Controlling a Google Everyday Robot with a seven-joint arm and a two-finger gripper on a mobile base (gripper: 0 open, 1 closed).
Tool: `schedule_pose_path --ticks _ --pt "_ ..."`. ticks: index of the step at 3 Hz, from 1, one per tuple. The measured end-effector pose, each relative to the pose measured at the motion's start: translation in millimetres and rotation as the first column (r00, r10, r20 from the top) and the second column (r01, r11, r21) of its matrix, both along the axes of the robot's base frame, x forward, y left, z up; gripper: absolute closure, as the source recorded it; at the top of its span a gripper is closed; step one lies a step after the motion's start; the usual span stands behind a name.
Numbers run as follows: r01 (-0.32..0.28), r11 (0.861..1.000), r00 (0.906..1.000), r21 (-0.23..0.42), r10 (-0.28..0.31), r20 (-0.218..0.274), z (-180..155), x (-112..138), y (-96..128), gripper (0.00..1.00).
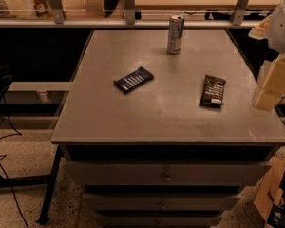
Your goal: Move rxbar blueberry near rxbar chocolate
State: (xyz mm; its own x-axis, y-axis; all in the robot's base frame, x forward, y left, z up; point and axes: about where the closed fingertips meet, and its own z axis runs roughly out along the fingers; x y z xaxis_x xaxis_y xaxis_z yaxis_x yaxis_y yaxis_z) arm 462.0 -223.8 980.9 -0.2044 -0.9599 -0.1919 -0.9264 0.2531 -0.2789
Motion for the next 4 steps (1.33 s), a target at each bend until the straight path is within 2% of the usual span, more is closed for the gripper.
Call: schedule_pose_path --ticks 1,2,3,4 --pt "-0.045 0.999 0.9975 -0.004 0.045 0.054 8 34 -3 0.0" --pt "-0.099 0.995 0.9898 -0.009 0.099 0.102 18 67 -3 0.0" --pt "-0.174 0.985 0.9721 0.004 0.172 0.16 23 93 -3 0.0" --pt "-0.323 0.946 0.9235 -0.004 0.316 0.218 5 125 12 0.0"
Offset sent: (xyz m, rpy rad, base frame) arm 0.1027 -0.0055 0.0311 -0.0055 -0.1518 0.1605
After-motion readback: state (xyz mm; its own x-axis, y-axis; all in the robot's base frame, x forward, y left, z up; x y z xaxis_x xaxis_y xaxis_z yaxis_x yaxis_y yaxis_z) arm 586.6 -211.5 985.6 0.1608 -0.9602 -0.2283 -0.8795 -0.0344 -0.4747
